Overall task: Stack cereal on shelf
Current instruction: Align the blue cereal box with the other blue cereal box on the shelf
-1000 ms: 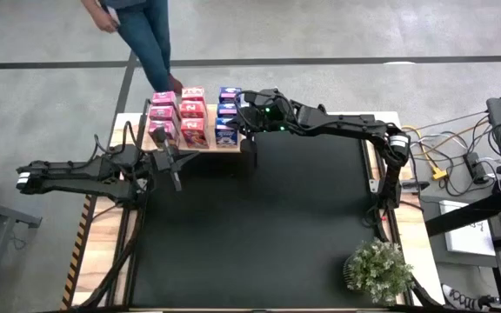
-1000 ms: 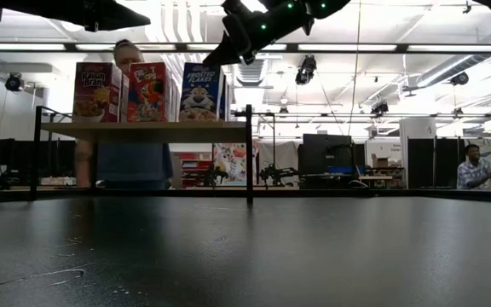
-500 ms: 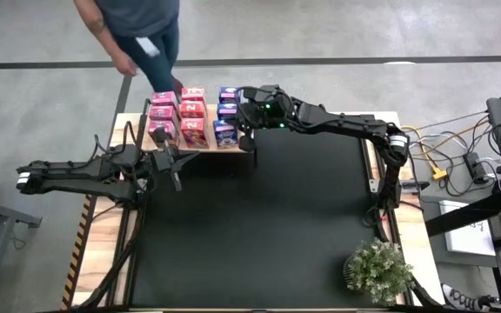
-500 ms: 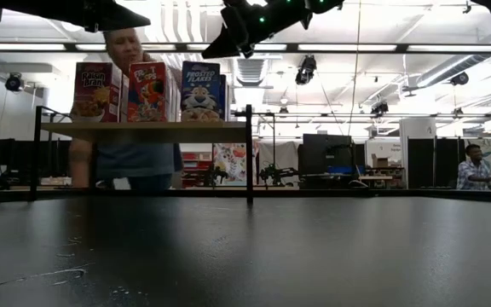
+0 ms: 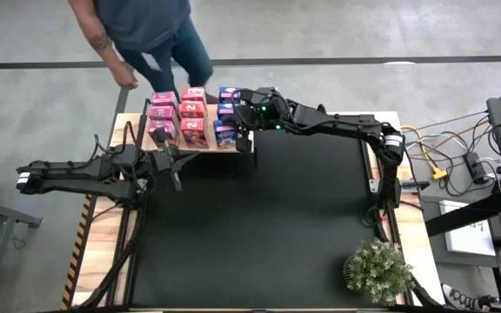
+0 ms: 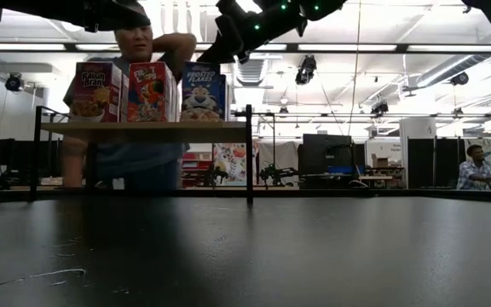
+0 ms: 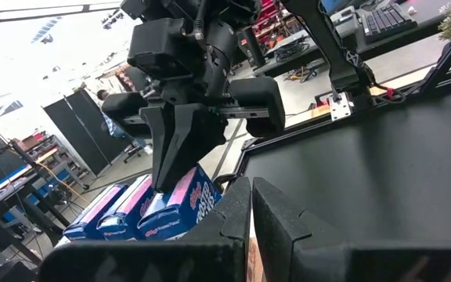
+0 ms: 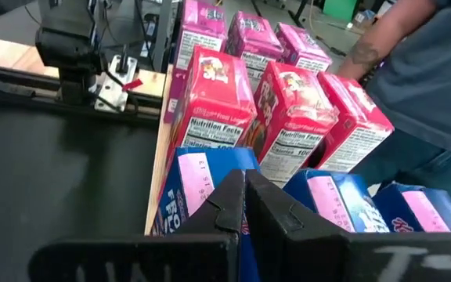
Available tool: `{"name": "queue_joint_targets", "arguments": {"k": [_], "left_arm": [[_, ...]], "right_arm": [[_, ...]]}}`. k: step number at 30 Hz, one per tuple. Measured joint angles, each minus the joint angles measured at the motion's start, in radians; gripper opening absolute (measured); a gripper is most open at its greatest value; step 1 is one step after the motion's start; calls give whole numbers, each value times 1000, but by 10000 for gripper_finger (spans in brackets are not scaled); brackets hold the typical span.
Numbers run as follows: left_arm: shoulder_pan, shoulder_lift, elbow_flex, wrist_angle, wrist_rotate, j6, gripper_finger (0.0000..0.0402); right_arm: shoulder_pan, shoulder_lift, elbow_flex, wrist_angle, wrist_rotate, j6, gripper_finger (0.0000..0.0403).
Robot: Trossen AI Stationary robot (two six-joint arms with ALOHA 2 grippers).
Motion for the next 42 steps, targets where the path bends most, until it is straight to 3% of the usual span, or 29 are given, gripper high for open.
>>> {"name": "queue_joint_targets", "arguments": {"k": [10,15,42], "left_arm": [[0,2,0,-1,0,0,0],[0,2,0,-3,0,0,0],[0,2,0,-10,0,0,0]], "right_arm": [[0,-7,2,-54,11,9,9],[5,-9,4,-80,85,9,9],[27,-24,1,-94,119,45,9]]}}
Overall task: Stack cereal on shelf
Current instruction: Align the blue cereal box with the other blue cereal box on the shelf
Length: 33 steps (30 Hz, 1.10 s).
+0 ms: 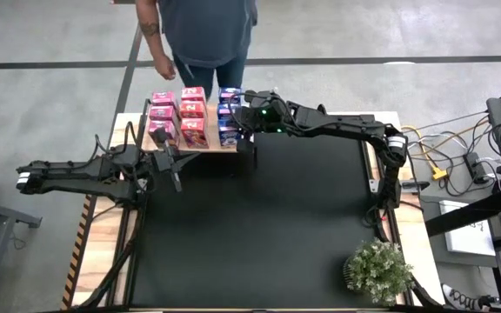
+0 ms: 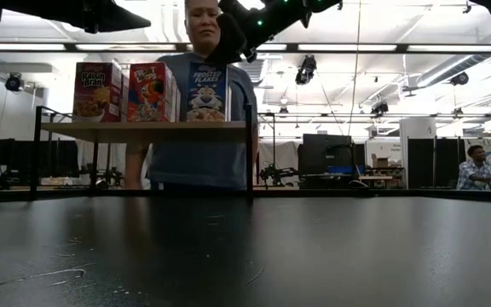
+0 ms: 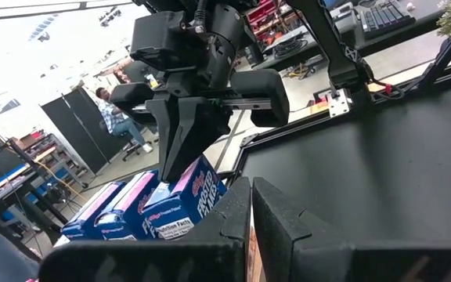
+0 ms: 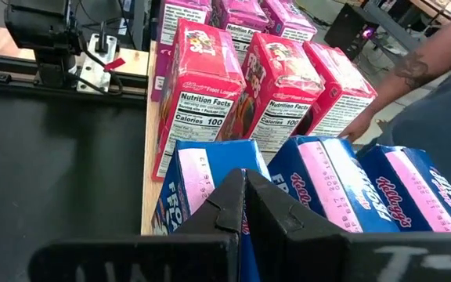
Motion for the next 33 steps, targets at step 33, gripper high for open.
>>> {"name": "queue_joint_targets", "arguments": {"k": [33], "left_arm": [[0,0,0,-13,0,-8,0]], "right_arm": [[26,-4,230,-551,154,65,9]]}}
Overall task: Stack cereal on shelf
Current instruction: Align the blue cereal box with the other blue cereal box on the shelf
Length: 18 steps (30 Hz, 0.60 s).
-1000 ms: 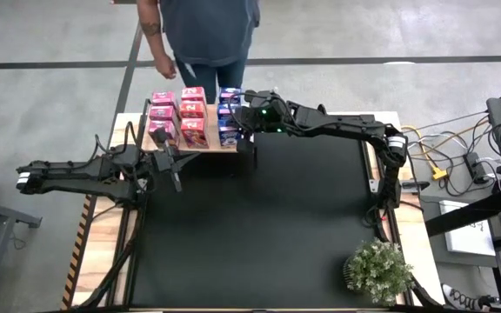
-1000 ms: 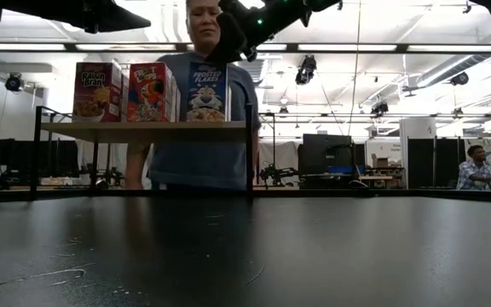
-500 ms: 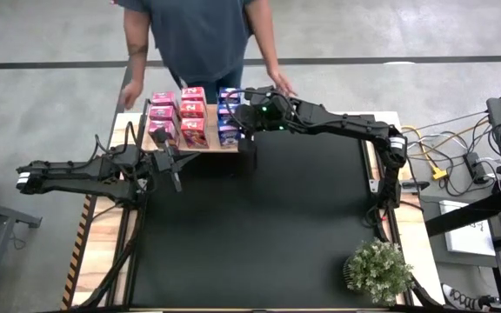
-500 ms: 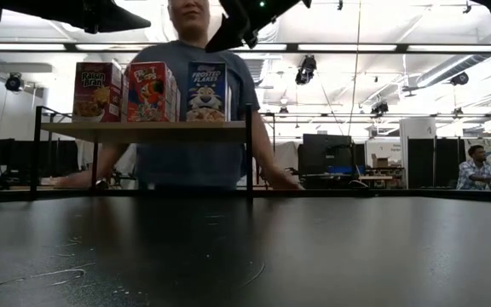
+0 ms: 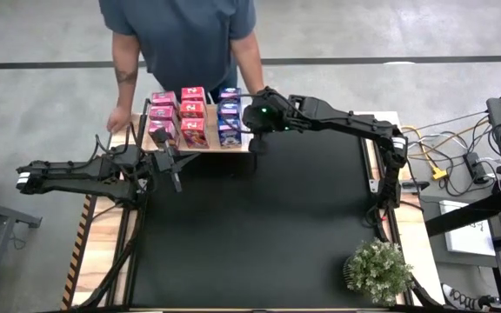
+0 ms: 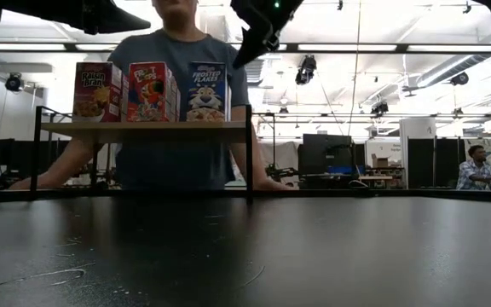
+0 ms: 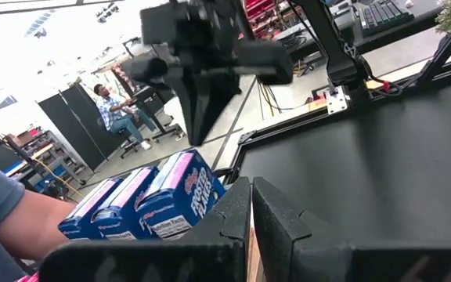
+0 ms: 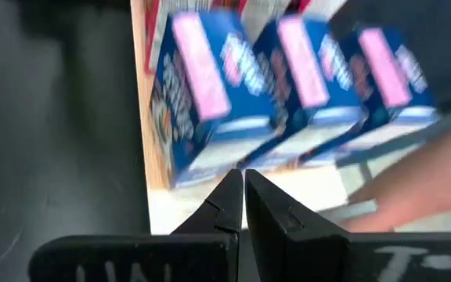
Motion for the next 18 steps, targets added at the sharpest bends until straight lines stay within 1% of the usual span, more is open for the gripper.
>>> {"name": "queue_joint_targets", "arguments": {"k": [4,11,18], "left_arm": [[0,0,0,0,0,0,0],[0,0,0,0,0,0,0],[0,0,0,0,0,0,0]], "right_arm": [[-6,2,-49,23,0,11,9],[-14,3,-131,157,2,-3,9],[-13,3,-145,192,-3,-15,9]]}}
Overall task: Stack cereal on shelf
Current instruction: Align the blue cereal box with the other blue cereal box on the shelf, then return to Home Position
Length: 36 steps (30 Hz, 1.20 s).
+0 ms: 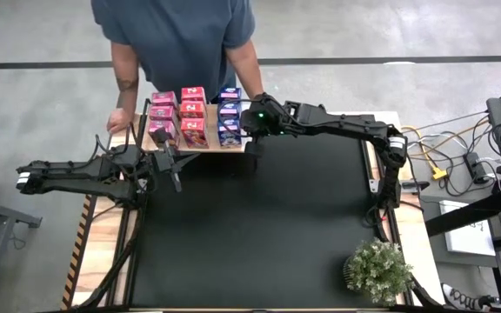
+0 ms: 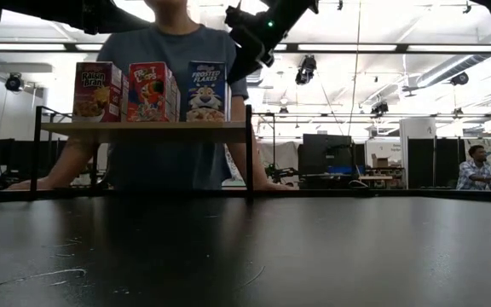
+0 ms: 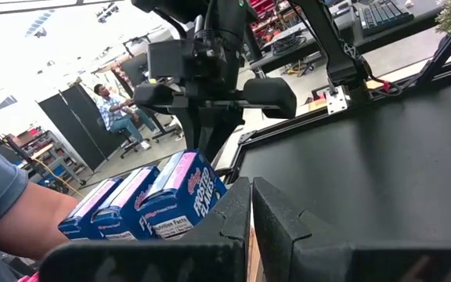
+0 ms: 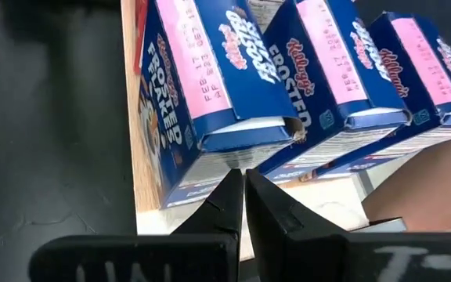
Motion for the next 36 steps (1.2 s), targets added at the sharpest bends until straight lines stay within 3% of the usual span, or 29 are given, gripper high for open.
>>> {"name": "queue_joint_targets", "arguments": {"k": [36], "left_arm": [[0,0,0,-2,0,0,0]], "right_arm": [[18,-22,8,-57,28,-1,9]]}}
